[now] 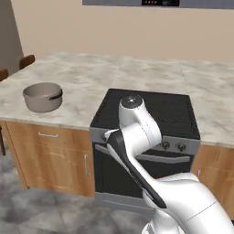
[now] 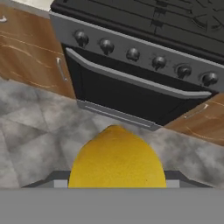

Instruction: Turn on the sink faucet. Then move the lemon from the counter to the sink. Turn off the sink. Move the vegetable from the sink to the pot next to the stove. Finally move the pot to the front left burner.

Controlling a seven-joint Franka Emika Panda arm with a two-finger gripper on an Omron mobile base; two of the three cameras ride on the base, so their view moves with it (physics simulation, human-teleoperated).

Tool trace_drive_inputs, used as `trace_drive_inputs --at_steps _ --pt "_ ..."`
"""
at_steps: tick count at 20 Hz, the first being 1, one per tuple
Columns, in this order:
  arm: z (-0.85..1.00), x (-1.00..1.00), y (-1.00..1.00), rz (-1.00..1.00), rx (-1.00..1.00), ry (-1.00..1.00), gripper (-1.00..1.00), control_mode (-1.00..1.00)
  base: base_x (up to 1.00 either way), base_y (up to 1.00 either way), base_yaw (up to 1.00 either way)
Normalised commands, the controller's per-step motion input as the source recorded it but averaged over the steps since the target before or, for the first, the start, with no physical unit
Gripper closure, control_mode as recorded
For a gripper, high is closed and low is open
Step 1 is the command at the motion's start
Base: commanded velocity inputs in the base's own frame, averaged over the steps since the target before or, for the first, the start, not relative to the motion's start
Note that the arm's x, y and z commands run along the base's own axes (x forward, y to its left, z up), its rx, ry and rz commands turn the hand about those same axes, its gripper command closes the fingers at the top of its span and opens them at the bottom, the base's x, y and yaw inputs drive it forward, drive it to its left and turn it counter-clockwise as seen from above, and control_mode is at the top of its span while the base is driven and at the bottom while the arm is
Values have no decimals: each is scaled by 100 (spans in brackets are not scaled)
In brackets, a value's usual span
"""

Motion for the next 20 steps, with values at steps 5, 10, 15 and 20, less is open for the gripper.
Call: trace_drive_inputs --at_steps 5,10,15,20 --pt "0 0 0 0 0 0 100 100 72 39 -25" --pt "0 0 0 0 0 0 100 100 69 39 -26" --pt "0 0 0 0 0 0 100 100 49 39 -33" --pt "0 0 0 0 0 0 100 100 32 47 -39"
